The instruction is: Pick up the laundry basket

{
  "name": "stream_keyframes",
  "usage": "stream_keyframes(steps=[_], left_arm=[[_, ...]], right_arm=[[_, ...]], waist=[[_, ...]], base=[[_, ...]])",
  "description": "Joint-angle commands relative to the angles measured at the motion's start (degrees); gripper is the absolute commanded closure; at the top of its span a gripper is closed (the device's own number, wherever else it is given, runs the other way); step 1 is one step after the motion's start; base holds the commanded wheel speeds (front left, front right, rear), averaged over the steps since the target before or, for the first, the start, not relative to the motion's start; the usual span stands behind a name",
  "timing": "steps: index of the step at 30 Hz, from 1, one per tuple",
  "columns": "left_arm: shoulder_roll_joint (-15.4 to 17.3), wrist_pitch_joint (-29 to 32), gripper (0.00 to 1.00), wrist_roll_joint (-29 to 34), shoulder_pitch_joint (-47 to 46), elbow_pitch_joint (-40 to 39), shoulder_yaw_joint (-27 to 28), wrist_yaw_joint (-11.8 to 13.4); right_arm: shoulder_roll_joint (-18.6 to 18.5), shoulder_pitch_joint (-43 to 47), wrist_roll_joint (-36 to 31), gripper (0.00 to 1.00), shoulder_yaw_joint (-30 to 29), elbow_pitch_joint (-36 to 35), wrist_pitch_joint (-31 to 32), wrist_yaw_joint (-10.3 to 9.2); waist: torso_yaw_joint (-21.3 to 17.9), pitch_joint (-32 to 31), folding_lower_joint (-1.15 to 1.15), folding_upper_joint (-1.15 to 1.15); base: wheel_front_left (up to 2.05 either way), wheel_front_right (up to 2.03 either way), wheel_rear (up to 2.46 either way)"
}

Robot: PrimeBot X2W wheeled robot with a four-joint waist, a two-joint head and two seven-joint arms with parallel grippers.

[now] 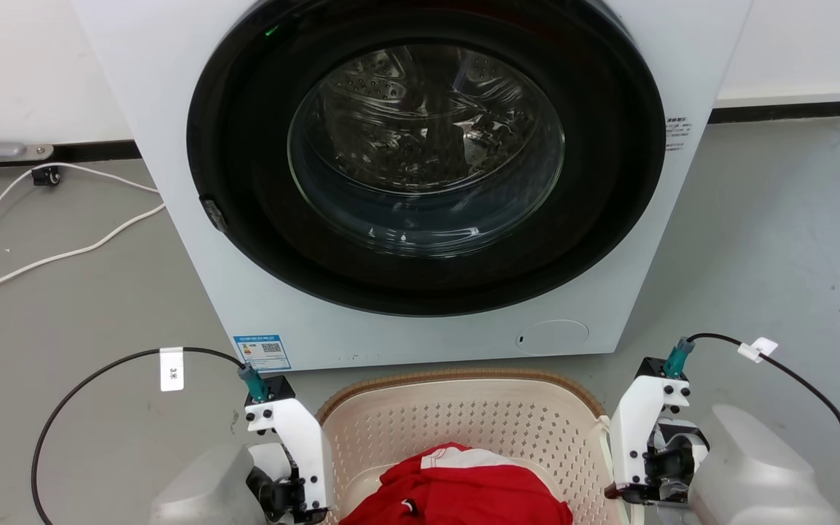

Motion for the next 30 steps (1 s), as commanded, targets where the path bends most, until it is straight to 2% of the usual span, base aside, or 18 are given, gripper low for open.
stream_keyframes(steps=[1,30], left_arm=[[-1.7,-0.1,1.0,-0.5,0.5,-0.8,0.0,-0.9],[-1.4,-0.7,1.0,-2.0,0.7,-0.5,-1.1,-0.9]], right_arm=[[1.5,0.5,0.1,1.0,-0.5,-0.5,0.1,0.21],[1.8,0.1,-2.3,1.0,-3.0,-0.5,0.2,0.21]], waist=[[0.0,0.0,0.0,0.0],[0.6,-0.4,0.0,0.0]], base=[[0.0,0.0,0.0],[0.0,0.0,0.0]])
